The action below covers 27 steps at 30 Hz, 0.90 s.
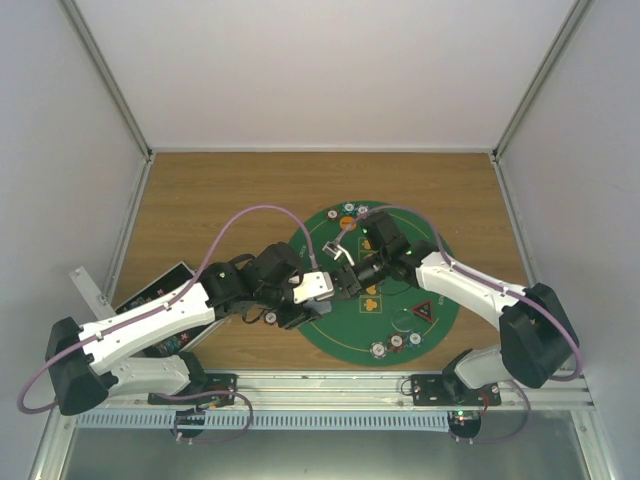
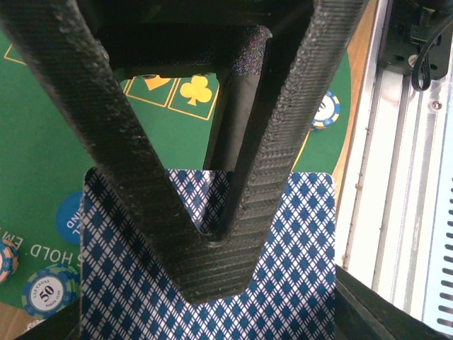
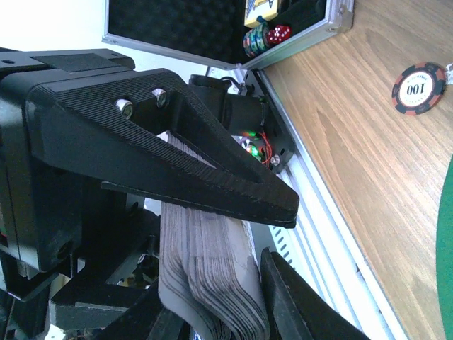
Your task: Distribute texas hold em gaming equipment
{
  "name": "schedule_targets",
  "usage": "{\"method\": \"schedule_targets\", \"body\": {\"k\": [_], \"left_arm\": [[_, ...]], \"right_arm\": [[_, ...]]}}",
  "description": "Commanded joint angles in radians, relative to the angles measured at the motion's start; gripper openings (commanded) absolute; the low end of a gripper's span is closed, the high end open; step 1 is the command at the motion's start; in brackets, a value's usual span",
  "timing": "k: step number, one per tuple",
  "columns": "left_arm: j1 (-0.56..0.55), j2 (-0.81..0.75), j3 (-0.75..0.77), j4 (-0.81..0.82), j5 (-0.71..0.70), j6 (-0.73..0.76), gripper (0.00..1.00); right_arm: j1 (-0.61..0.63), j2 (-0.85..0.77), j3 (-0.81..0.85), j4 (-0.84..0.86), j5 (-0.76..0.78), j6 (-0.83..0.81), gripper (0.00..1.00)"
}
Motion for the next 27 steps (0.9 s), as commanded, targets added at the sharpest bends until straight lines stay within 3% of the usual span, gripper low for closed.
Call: {"method": "schedule_targets", "body": {"k": [1, 5, 9, 12, 17, 21, 27], "left_arm": [[-0.011, 0.009, 0.019, -0.005, 0.021, 0.016, 0.52], [-0.01, 0.003, 0.02, 0.005, 0.022, 0.009, 0.52], [-0.011, 0.007, 0.021, 0.003, 0.018, 0.006, 0.52], [-0.01, 0.006, 0.022, -0.007, 0.008, 0.003, 0.62], [-0.01, -0.002, 0.029, -0.018, -0.006, -0.001, 0.79], [-0.01, 0.011, 0.04, -0.032, -0.009, 0.002, 0.86], [-0.01, 0.022, 0.039, -0.034, -0.016, 0.008, 0.86]], "right_arm": [[0.018, 0.014, -0.011, 0.025, -0.039, 0.006, 0.29], [0.025, 0.021, -0.023, 0.022, -0.042, 0.002, 0.29], [0.03, 0.022, -0.022, 0.017, -0.03, 0.002, 0.12], [0.03, 0.022, -0.021, 0.006, -0.007, 0.001, 0.01], [0.03, 0.022, -0.022, 0.006, 0.007, 0.003, 0.01], [0.028, 0.023, -0.015, 0.001, 0.004, -0.004, 0.0], [0.022, 0.027, -0.012, -0.002, -0.01, -0.012, 0.01]]}}
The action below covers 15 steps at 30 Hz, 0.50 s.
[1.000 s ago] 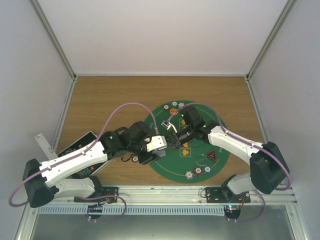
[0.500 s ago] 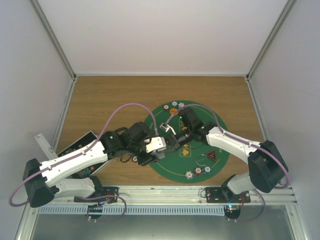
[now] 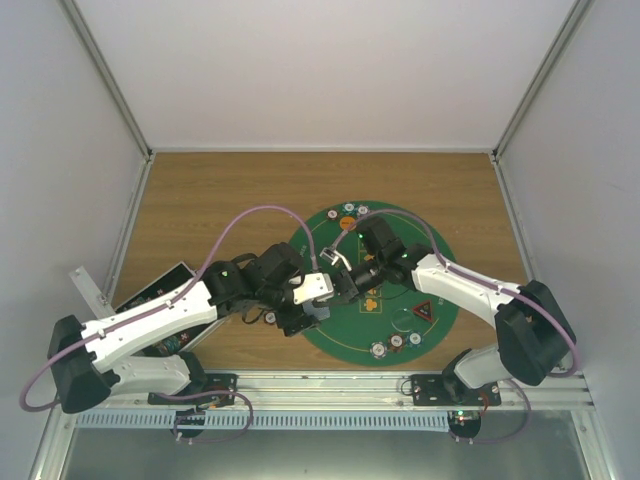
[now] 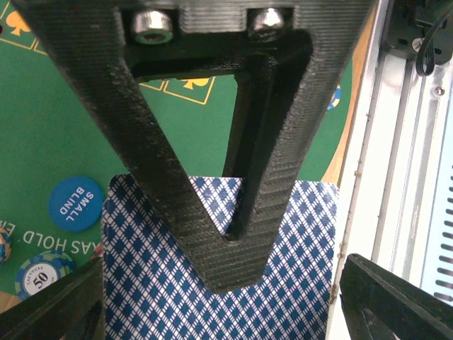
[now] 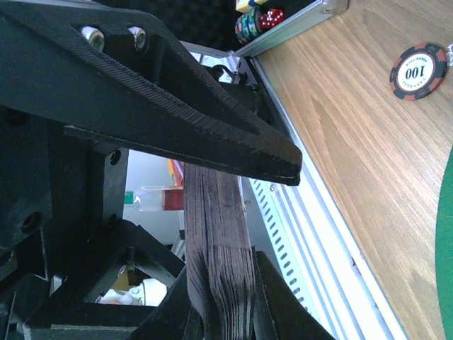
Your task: Distribute texas hold em gaming equipment
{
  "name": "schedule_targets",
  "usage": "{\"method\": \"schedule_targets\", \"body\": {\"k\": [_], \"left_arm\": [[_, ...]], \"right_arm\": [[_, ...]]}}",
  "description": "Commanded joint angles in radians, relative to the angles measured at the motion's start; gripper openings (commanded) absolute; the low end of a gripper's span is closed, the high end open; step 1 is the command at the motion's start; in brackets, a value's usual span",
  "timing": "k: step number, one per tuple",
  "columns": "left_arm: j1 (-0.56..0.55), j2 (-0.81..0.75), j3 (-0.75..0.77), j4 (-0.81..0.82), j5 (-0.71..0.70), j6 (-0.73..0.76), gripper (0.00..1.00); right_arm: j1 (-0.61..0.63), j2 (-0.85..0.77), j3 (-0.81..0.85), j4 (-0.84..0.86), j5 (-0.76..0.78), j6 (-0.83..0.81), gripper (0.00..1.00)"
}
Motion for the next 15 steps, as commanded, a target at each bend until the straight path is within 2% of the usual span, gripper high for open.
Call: {"method": "schedule_targets", "body": {"k": [1, 3, 13, 15], "left_arm": [[-0.009, 0.011, 0.026, 0.01, -0.013, 0.013, 0.84], [-0.009, 0.012, 0.026, 0.008, -0.013, 0.018, 0.82], [-0.009, 0.057, 0.033, -0.015, -0.036, 0.036, 0.85], [-0.009, 0.056, 0.032, -0.014, -0.039, 0.038, 0.83]], "right_arm": [[-0.005, 0.009, 0.006, -0.01, -0.026, -0.006, 0.01], [-0.008, 0.011, 0.007, -0.014, -0.032, -0.011, 0.01], [-0.015, 0.027, 0.021, -0.048, -0.062, -0.051, 0.01], [-0.018, 0.03, 0.022, -0.049, -0.064, -0.053, 0.01]]}}
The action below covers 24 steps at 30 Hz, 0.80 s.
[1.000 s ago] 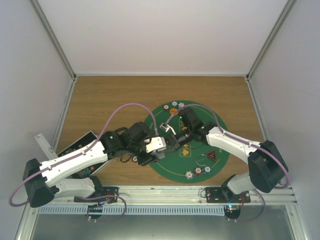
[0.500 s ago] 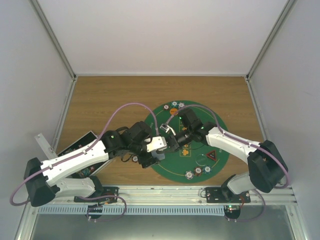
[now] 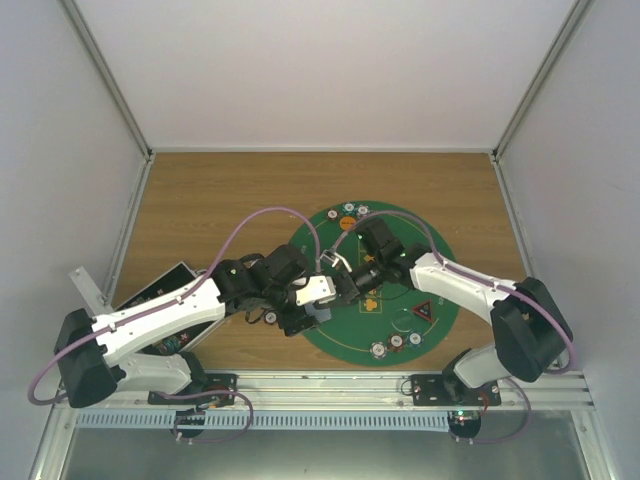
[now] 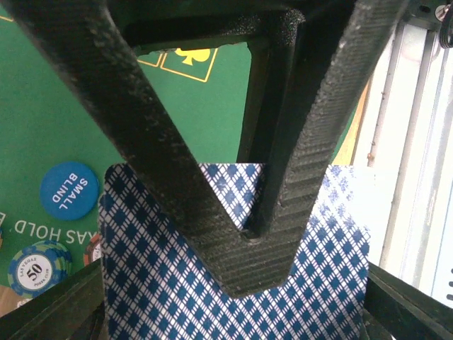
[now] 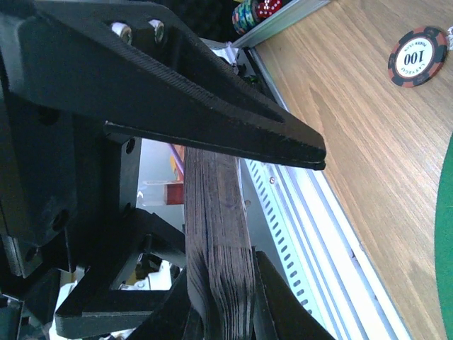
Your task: Distribute texas hold em gaming equipment
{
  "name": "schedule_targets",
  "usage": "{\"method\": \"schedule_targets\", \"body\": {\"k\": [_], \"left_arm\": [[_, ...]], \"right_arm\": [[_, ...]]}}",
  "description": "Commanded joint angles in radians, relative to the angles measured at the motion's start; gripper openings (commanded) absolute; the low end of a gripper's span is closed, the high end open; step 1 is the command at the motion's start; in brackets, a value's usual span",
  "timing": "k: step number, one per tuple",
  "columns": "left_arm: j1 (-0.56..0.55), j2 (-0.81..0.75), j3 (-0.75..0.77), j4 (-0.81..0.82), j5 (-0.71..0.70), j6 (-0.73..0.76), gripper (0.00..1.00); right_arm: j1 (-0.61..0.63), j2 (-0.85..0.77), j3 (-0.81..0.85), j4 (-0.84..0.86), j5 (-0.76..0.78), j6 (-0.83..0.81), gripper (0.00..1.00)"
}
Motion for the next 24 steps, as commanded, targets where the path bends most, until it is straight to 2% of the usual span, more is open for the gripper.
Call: {"method": "schedule_targets", "body": {"k": [1, 5, 9, 13, 19, 24], "left_arm": [[-0.008, 0.002, 0.028, 0.001, -0.021, 0.022, 0.81], [-0.009, 0.009, 0.026, 0.003, -0.014, 0.02, 0.77], [-0.008, 0.017, 0.028, 0.01, -0.005, 0.02, 0.68], [-0.009, 0.016, 0.029, 0.011, -0.002, 0.022, 0.63], [-0.008, 0.024, 0.026, 0.005, 0.009, 0.023, 0.57], [-0.009, 0.029, 0.03, 0.008, 0.013, 0.023, 0.57]], "right_arm": [[-0.011, 0.011, 0.022, -0.018, -0.043, -0.025, 0.01], [-0.011, 0.02, 0.029, -0.018, -0.056, -0.03, 0.0], [-0.011, 0.031, 0.034, -0.025, -0.059, -0.038, 0.01], [-0.012, 0.035, 0.035, -0.029, -0.049, -0.043, 0.02], [-0.013, 0.026, 0.036, -0.03, -0.03, -0.063, 0.16], [-0.012, 0.014, 0.035, -0.032, -0.02, -0.072, 0.36]]}}
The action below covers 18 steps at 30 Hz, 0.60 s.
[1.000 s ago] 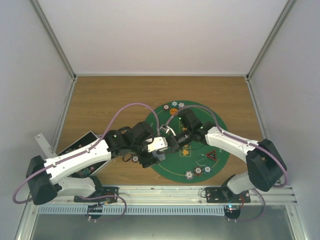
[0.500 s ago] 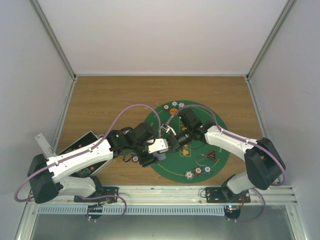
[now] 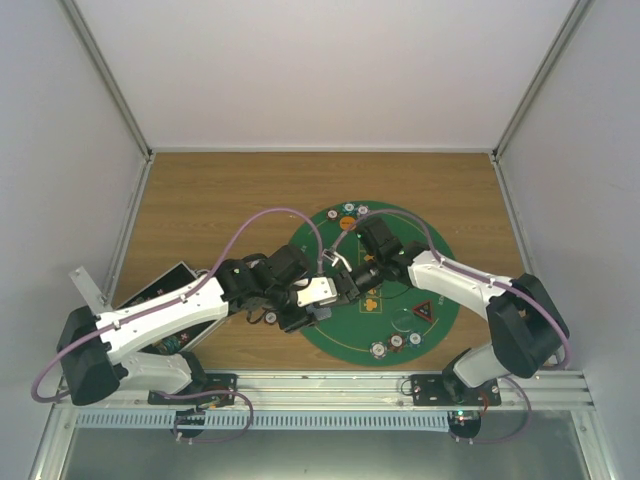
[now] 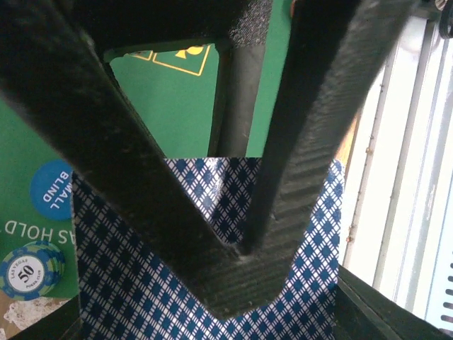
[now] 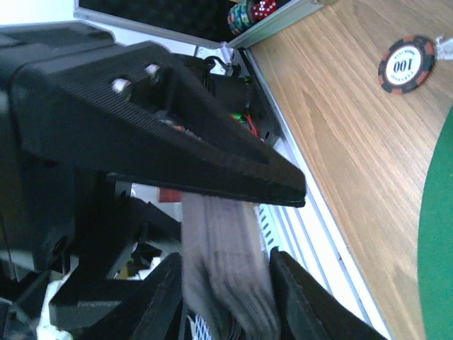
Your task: Distribute texas hold em gaming equipment
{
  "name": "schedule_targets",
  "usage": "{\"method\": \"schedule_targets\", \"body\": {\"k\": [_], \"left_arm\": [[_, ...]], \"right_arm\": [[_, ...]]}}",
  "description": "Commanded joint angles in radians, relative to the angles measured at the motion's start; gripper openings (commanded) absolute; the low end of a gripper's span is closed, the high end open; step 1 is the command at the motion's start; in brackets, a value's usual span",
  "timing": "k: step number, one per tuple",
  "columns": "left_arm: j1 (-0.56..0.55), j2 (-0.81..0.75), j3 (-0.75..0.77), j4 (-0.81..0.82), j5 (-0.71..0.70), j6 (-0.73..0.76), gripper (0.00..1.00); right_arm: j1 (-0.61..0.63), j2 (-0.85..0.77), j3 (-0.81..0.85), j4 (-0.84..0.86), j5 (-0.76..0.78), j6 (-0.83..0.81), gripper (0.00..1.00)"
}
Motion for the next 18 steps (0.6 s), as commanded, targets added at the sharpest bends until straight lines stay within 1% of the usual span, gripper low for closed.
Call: {"method": "schedule_targets", "body": {"k": [1, 3, 5, 14, 18], "left_arm": [[-0.005, 0.015, 0.028, 0.016, 0.005, 0.015, 0.57], [-0.004, 0.018, 0.03, 0.016, 0.006, 0.015, 0.57], [-0.004, 0.018, 0.03, 0.018, 0.005, 0.015, 0.57], [-0.004, 0.011, 0.031, 0.016, -0.001, 0.01, 0.56], [-0.004, 0.007, 0.029, 0.008, -0.006, 0.009, 0.56]], "right_arm": [[0.001, -0.014, 0.022, -0.012, -0.014, -0.014, 0.39], [0.003, -0.018, 0.02, -0.014, -0.003, -0.013, 0.46], [0.006, -0.018, 0.021, -0.024, 0.018, -0.02, 0.48], [0.007, -0.006, 0.004, -0.106, 0.162, -0.032, 0.49], [-0.005, -0.018, -0.008, -0.109, 0.186, -0.017, 0.49]]}}
